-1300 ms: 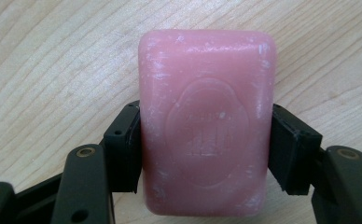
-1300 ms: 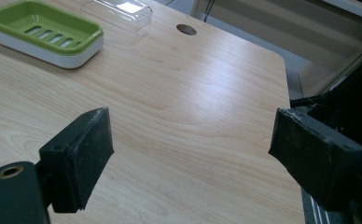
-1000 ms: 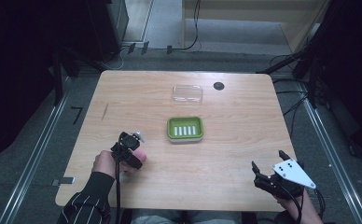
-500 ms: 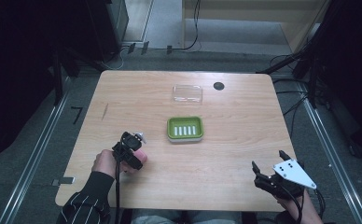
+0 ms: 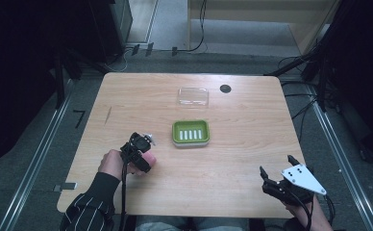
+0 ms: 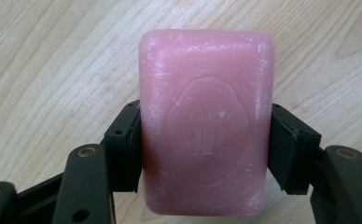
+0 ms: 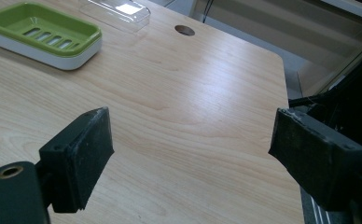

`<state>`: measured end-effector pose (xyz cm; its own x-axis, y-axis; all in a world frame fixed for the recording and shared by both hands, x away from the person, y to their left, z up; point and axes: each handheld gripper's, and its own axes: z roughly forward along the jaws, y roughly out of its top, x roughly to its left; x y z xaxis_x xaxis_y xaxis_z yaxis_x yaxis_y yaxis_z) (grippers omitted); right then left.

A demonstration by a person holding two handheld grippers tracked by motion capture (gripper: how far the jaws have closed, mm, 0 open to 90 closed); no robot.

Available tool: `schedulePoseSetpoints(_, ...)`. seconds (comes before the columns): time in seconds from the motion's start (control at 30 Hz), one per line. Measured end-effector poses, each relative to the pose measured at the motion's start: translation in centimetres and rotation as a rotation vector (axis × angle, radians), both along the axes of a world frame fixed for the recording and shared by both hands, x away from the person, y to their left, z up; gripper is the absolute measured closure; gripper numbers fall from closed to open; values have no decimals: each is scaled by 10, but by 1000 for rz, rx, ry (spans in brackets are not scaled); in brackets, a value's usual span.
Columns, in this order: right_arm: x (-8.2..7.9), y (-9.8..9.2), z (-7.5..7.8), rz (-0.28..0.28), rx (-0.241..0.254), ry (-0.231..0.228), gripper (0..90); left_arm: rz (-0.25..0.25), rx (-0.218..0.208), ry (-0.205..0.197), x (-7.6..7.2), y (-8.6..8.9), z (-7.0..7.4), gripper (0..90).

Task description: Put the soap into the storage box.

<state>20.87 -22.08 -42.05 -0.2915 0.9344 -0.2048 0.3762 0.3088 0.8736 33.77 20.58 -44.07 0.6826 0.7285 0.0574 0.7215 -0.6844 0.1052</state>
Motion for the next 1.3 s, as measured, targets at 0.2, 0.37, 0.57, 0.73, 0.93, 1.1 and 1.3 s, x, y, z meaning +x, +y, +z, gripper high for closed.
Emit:
schedulePoseSetpoints(0.2, 0, 0, 0, 0, -1, -1, 135, -18, -4, -3, 4, -4, 3, 385)
schedulePoseSetpoints(0.37, 0, 0, 0, 0, 0, 0, 135, -33, -11, -7, 6, -5, 6, 385)
schedulePoseSetpoints(0.57, 0, 0, 0, 0, -1, 1, 135, -45, -10, -6, 11, -8, 8, 385)
schedulePoseSetpoints(0.73, 0, 0, 0, -2, 0, 2, 135, -88, -17, 12, 16, -11, 9, 385)
schedulePoseSetpoints(0.93, 0, 0, 0, -2, 0, 2, 135, -109, -34, 10, 21, -15, 15, 385)
schedulePoseSetpoints(1.1, 0, 0, 0, -2, 1, 2, 135, -130, -35, 1, 24, -18, 18, 386)
schedulePoseSetpoints(1.3, 0, 0, 0, -2, -2, 3, 135, -158, -27, 1, 29, -23, 23, 385)
